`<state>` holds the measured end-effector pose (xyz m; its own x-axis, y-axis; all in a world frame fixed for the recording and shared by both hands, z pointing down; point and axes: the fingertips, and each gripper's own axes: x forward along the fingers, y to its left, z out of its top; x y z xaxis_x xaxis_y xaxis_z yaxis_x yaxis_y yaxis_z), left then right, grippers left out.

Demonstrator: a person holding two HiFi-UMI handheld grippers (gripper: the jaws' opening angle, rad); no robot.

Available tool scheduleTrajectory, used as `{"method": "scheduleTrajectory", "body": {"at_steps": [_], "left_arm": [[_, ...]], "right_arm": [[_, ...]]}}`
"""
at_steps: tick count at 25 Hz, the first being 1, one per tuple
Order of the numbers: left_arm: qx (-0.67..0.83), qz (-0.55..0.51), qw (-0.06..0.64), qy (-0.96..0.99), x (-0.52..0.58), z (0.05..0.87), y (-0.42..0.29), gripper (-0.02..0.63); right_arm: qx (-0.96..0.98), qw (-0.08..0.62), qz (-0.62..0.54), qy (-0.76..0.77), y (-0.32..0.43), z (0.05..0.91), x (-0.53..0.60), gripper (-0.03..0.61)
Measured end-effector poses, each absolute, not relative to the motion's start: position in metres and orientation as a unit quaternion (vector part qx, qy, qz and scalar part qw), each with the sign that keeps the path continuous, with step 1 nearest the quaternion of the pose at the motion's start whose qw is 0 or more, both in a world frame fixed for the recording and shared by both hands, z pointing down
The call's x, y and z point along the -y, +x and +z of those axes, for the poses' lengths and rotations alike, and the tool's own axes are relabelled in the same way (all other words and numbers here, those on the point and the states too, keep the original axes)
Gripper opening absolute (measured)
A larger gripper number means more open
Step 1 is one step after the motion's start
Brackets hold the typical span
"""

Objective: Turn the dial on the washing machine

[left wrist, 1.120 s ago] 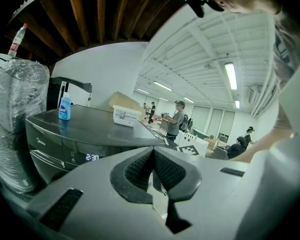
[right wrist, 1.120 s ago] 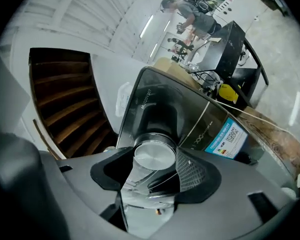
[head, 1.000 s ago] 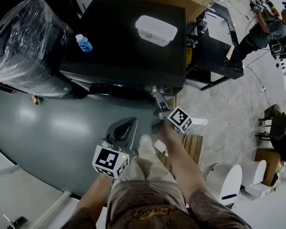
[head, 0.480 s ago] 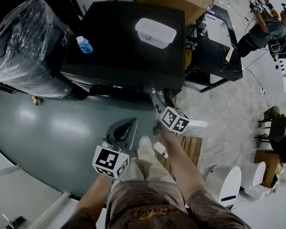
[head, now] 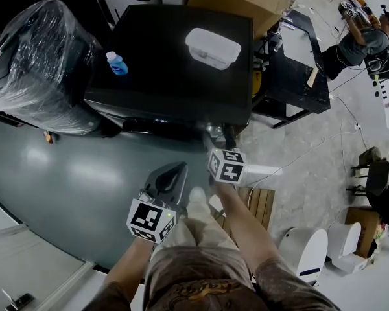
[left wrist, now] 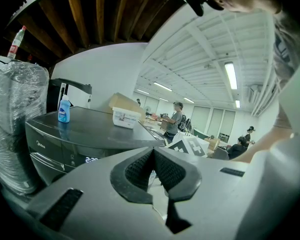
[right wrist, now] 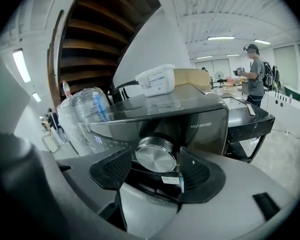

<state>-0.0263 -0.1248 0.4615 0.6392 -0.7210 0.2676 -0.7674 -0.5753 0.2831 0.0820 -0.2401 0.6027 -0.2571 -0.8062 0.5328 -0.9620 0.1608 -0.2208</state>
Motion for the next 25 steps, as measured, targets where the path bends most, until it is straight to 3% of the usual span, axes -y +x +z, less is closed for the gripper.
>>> {"method": "scheduleTrajectory", "body": {"at_steps": [8,17,25], "left_arm": [[0.423,0.064,0.189,0.884,0.124,0.462,-0.029,-0.008],[0.423,0.065,0.192,0.883,0.125,0.465,-0.031,-0.008],[0.422,0.067,0.193,0.883,0.126,0.467,-0.031,-0.008]], "right_arm": [[0.730,0.144,0.304,0.595,0.084,0.613,0.238,0.265],[0.704,0.003,0.406,0.583,0.086,0.615,0.238,0.262],[0.691,-0.028,0.426,0.584,0.091,0.615,0.238,0.262]]}}
